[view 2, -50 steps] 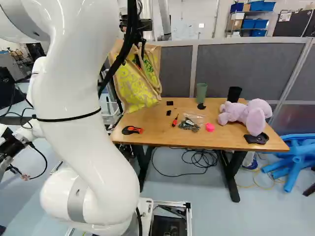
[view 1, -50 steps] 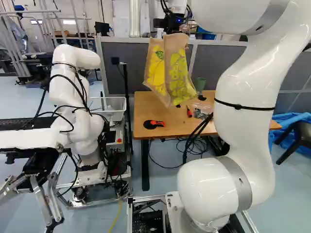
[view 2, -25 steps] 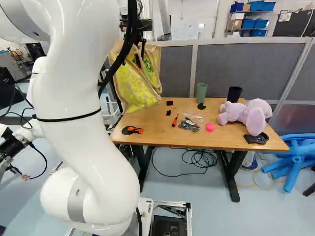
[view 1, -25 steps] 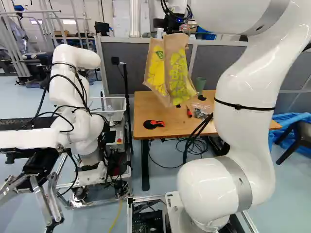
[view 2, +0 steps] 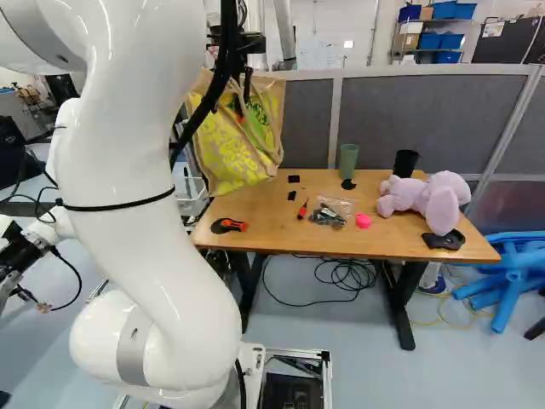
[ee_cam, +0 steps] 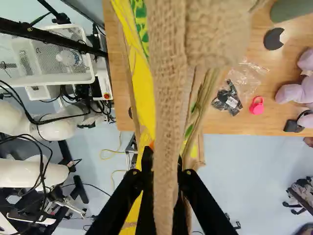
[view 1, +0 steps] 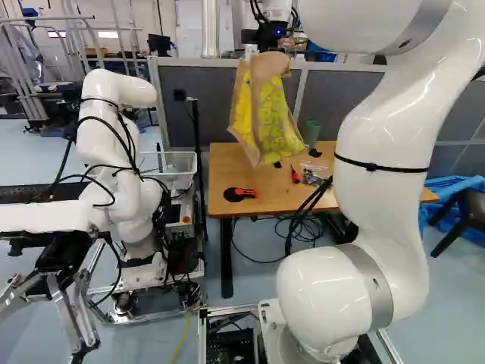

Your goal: Pick up the bag on the ground and place it on the table

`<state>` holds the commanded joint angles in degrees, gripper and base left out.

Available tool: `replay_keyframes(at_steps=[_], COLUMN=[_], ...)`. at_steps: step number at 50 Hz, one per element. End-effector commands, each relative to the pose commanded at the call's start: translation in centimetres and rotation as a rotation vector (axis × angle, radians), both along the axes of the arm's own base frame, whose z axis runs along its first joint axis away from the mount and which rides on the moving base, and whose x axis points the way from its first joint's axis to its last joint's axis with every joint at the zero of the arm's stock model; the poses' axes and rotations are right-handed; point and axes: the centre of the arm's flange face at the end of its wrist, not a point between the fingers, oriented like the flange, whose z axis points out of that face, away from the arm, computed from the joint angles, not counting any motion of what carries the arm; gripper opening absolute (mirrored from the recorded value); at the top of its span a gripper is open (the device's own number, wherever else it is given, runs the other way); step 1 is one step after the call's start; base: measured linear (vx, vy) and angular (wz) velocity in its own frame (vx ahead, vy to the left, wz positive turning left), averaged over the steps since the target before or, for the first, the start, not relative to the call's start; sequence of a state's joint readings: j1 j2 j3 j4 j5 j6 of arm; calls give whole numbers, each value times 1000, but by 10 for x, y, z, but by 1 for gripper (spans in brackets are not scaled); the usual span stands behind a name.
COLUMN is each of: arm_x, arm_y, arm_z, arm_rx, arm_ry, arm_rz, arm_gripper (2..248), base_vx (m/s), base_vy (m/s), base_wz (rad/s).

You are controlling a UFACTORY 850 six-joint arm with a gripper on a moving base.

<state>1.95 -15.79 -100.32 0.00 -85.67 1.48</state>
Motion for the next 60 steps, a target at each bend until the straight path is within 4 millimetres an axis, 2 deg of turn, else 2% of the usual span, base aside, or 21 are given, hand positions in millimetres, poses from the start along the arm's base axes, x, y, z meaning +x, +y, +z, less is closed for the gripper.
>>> replay_keyframes(at_steps=[11,32,60], arm_x=[12,48,95], arm_y=[2,14,41], arm_z=[-14,-48,-93], arm_rx=[-1,-3,-7], arm_ry=[24,70,115], arm_rz=[3,21,58], arm_gripper=[26,26,26], base_vx=[0,0,0], base_vy=[0,0,0], base_wz=[0,0,0])
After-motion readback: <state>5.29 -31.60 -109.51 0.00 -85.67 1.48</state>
